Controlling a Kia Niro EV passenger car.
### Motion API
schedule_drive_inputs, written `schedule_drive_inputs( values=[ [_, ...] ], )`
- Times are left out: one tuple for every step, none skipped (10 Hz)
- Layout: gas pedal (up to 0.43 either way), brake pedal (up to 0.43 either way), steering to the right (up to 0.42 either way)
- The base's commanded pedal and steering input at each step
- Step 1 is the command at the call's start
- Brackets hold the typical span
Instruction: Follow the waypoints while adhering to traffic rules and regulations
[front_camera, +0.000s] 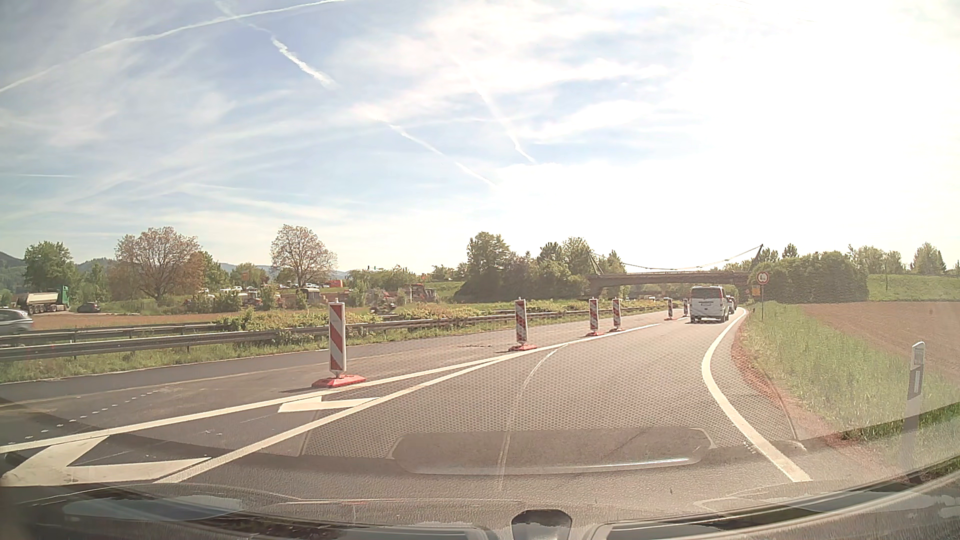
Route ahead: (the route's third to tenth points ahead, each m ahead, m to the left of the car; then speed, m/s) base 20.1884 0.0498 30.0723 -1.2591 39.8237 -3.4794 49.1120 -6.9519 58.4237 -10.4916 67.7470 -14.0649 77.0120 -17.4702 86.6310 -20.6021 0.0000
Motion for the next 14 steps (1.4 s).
schedule_drive_inputs(
  values=[
    [0.000,0.293,0.063],
    [0.000,0.293,0.063],
    [0.000,0.293,0.063],
    [0.000,0.293,0.063],
    [0.000,0.293,0.063],
    [0.000,0.293,0.063],
    [0.000,0.293,0.063],
    [0.000,0.293,0.063],
    [0.000,0.293,0.063],
    [0.000,0.293,0.063],
    [0.000,0.293,0.063],
    [0.000,0.293,0.063],
    [0.000,0.293,0.063],
    [0.000,0.293,0.063]
  ],
)
